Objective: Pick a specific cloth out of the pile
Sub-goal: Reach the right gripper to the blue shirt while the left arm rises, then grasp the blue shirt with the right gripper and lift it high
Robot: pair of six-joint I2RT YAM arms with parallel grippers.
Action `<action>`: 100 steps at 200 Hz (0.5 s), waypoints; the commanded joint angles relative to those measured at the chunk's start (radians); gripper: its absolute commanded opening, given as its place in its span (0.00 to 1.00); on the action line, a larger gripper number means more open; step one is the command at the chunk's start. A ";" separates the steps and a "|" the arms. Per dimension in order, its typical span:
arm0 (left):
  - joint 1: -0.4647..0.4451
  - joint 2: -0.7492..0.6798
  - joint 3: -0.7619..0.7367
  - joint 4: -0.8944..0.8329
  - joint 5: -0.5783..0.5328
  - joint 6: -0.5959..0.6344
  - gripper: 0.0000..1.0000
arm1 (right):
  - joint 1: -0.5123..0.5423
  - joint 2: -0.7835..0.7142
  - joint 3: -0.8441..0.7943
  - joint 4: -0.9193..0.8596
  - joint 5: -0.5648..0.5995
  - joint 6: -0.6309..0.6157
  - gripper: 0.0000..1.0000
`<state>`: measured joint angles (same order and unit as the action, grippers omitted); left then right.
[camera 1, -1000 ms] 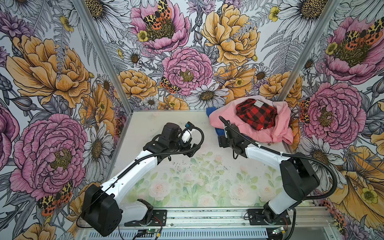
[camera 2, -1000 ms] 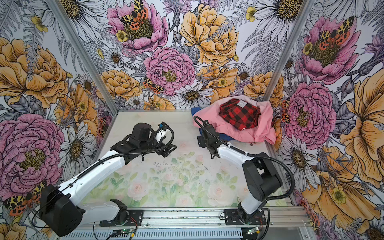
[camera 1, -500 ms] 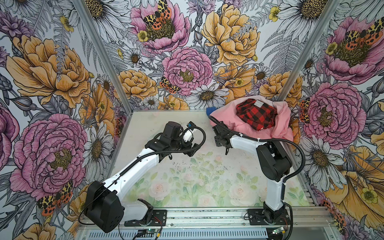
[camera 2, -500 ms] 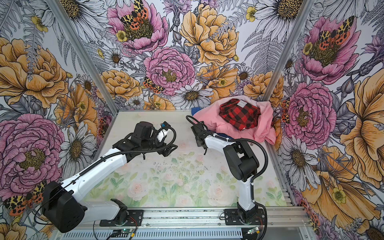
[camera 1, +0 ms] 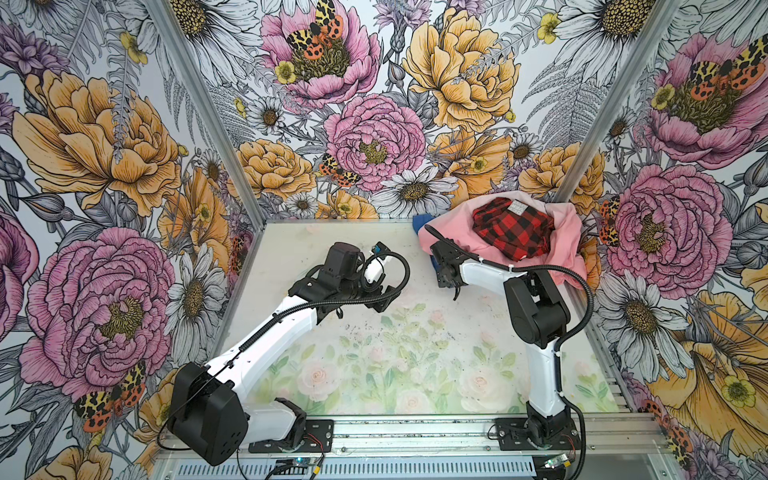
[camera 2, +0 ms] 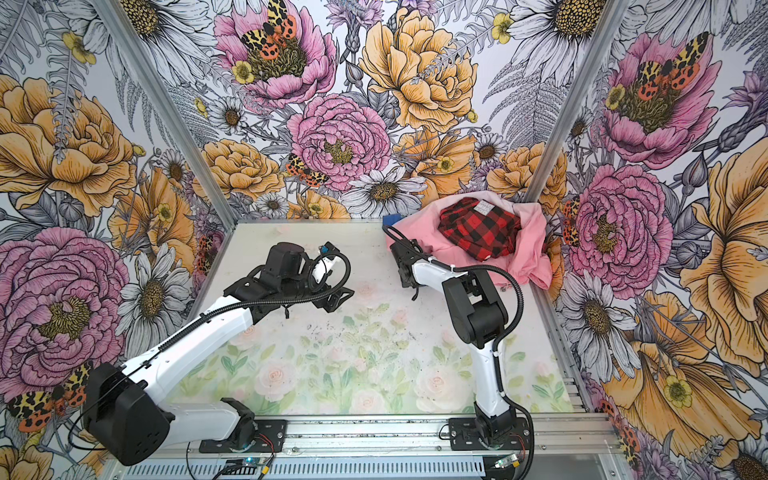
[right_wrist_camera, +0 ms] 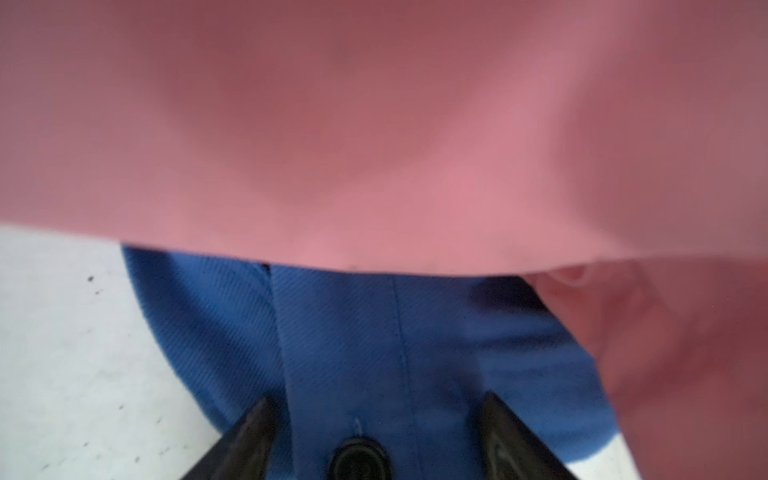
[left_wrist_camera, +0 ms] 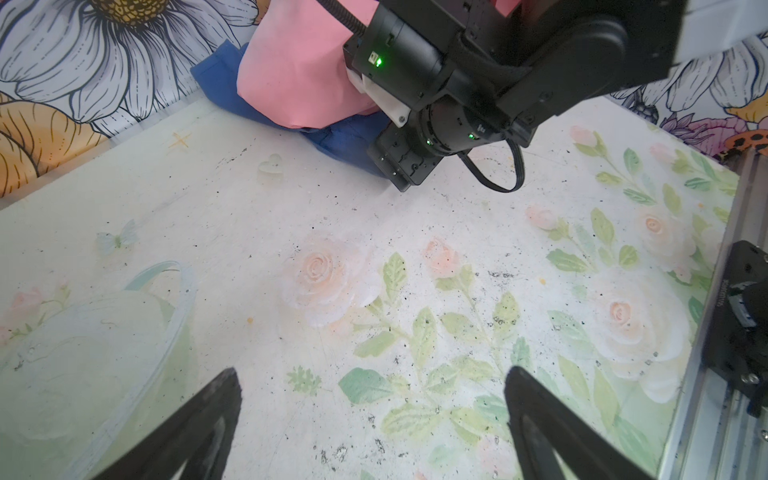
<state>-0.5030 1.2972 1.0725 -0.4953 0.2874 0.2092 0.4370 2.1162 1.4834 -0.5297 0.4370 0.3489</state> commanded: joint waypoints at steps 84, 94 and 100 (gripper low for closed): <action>0.016 -0.042 0.019 -0.001 0.035 -0.019 0.99 | 0.004 0.007 -0.019 -0.052 -0.033 0.003 0.02; 0.016 -0.046 0.017 0.000 0.034 -0.021 0.99 | 0.010 -0.013 -0.023 -0.053 -0.017 -0.004 0.00; 0.017 -0.048 0.016 0.000 0.033 -0.022 0.99 | 0.016 -0.031 -0.026 -0.053 -0.001 -0.010 0.00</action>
<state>-0.4969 1.2846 1.0733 -0.4980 0.3016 0.2081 0.4286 2.1216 1.4857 -0.5484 0.4347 0.3492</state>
